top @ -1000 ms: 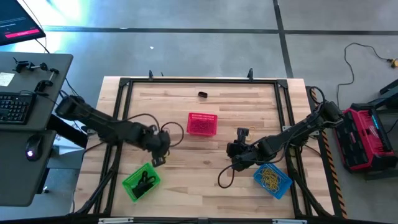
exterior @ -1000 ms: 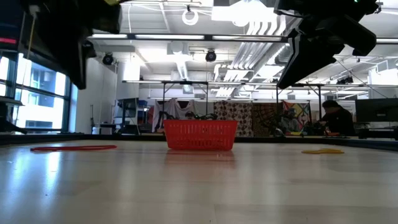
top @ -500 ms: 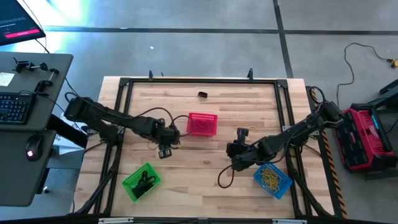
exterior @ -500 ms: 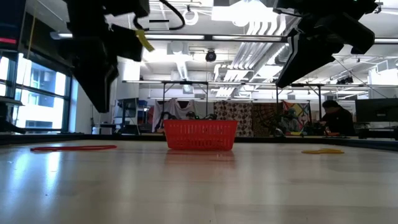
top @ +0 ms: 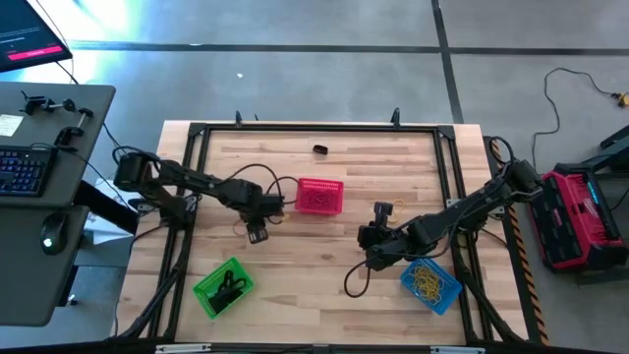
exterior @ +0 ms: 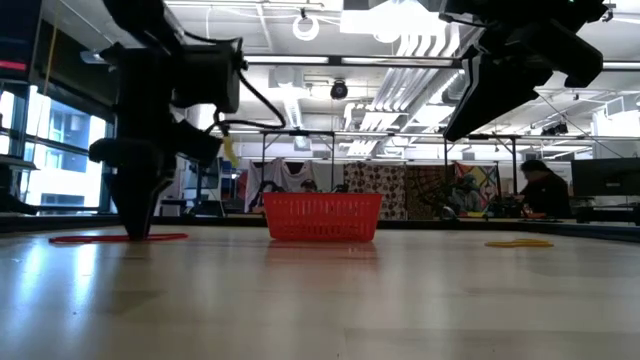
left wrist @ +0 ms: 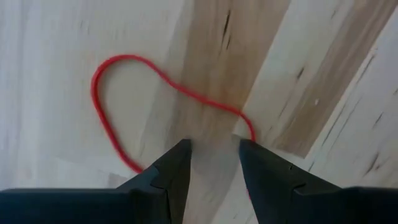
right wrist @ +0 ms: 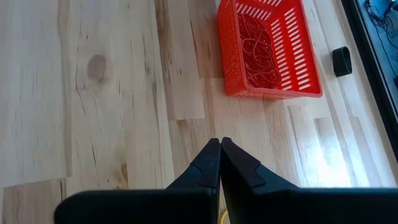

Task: Sort rubber bands into baskets
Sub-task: Put the red rubber band into the red bin, then put the black rubber band into the green bin

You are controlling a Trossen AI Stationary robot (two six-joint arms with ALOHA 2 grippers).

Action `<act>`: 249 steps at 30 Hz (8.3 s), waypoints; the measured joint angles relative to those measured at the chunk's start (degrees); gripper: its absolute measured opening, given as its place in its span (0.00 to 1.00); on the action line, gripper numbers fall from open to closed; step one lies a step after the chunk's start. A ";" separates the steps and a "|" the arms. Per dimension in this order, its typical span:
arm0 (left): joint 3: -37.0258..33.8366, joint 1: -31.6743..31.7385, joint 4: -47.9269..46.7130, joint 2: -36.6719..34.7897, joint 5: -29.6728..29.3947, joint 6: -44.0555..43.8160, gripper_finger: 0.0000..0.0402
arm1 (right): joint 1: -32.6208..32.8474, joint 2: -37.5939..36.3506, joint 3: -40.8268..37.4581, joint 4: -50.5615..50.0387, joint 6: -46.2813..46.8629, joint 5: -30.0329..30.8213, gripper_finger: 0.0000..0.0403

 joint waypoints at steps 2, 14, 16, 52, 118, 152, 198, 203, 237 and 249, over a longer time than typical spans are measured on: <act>-1.80 0.08 2.18 -0.64 0.68 -0.67 0.33 | 0.02 0.00 0.00 0.01 -0.03 0.00 0.00; 0.29 -0.74 1.41 -1.30 0.86 0.16 0.33 | 0.01 0.00 0.00 0.25 -0.03 0.00 0.00; 0.65 -0.76 1.02 -1.40 0.85 0.59 0.33 | 0.01 0.00 0.00 0.37 -0.03 0.00 0.00; -0.46 -4.66 3.84 -1.17 -2.44 1.47 0.01 | 0.01 0.00 0.00 0.50 -0.05 0.00 0.00; 30.83 10.76 16.02 15.30 3.23 19.41 0.00 | -5.88 -0.57 -20.59 34.85 -5.58 -7.06 0.00; 30.80 10.18 17.84 18.76 1.43 22.06 0.01 | -5.88 -0.57 -20.59 35.96 -5.14 -9.03 0.00; 40.24 28.72 7.14 18.84 4.04 41.48 0.00 | -5.95 -0.59 -20.57 43.31 -7.11 -9.16 0.00; 48.15 30.10 0.89 23.83 5.67 42.39 0.00 | -5.97 -0.59 -20.57 43.45 -7.74 -9.18 0.00; 67.78 31.92 -13.61 40.49 4.99 65.18 0.27 | -5.92 -0.59 -20.57 42.79 -8.20 -9.46 0.00; 67.76 32.76 -11.88 44.55 3.56 68.32 0.29 | -5.92 -0.59 -20.57 42.34 -8.13 -9.55 0.00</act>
